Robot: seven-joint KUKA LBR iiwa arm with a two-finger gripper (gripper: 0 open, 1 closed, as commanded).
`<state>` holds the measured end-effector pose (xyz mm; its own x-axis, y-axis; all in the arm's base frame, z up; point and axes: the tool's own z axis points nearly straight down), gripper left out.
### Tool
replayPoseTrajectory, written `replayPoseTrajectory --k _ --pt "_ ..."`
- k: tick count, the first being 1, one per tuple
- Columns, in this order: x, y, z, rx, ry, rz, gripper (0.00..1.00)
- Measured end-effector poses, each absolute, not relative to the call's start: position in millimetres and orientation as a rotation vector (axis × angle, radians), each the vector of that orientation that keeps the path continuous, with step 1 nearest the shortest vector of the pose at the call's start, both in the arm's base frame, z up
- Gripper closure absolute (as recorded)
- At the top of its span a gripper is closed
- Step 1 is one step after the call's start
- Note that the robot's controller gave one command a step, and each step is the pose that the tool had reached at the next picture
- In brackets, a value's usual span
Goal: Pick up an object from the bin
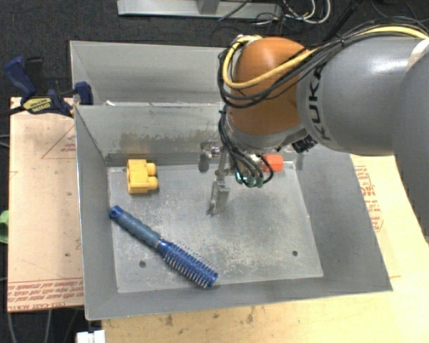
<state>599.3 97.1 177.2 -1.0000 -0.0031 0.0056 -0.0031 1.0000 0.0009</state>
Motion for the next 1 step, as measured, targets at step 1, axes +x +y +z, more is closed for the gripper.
replayPoseTrajectory --k 1 --pt "540.6 194.4 68.0 -0.001 -3.137 -0.008 0.00"
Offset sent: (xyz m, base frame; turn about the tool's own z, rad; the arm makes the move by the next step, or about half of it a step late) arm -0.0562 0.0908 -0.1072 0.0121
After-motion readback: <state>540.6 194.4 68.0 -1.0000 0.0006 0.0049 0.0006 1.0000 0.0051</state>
